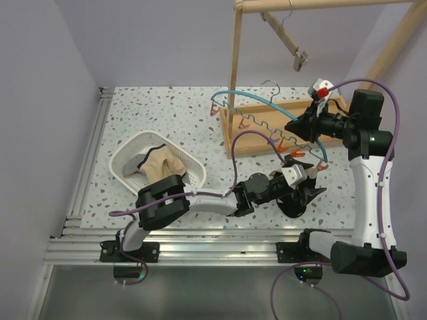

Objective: Remove the underwear clipped to the hanger

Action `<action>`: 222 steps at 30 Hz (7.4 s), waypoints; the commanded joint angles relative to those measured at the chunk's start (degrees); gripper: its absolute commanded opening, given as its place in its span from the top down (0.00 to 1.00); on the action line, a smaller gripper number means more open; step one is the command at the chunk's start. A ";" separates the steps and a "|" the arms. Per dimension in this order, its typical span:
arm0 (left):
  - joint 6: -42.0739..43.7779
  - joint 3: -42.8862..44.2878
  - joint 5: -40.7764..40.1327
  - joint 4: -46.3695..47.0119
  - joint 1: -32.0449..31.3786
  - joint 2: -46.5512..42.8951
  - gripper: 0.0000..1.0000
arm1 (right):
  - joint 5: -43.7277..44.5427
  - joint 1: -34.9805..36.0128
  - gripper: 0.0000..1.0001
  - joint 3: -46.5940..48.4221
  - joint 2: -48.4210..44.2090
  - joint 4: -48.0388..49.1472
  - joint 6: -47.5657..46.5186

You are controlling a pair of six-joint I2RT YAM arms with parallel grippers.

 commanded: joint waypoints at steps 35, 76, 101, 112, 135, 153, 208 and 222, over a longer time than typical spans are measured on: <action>6.32 16.57 -17.87 9.36 -1.63 10.70 0.90 | -1.95 0.02 1.00 -0.22 -1.08 4.16 0.99; -41.72 5.46 -34.65 -49.75 1.61 0.94 0.00 | -0.19 -0.15 1.00 -0.39 -0.64 3.11 -1.91; -62.24 3.14 -16.46 -53.00 8.48 5.97 0.74 | -0.02 -0.15 1.00 -0.83 -1.08 3.90 -1.21; -47.92 -29.30 -22.09 -15.35 8.48 -12.93 1.00 | -0.02 -0.24 1.00 -0.92 -1.52 3.99 -1.38; -3.54 -38.01 -55.22 -12.17 8.57 -60.30 1.00 | -0.72 -0.33 1.00 -1.10 -1.43 4.07 -1.73; 11.78 -40.12 -67.27 -13.47 11.02 -71.83 1.00 | -0.89 -0.33 1.00 -1.10 -0.73 4.07 -1.82; -13.01 -48.55 -37.74 -53.83 27.37 -85.54 0.00 | 19.67 -14.48 1.00 10.30 2.25 11.52 8.88; -12.93 -49.35 -36.59 -52.78 27.37 -85.37 0.00 | 17.21 -13.43 1.00 35.27 19.82 20.51 23.92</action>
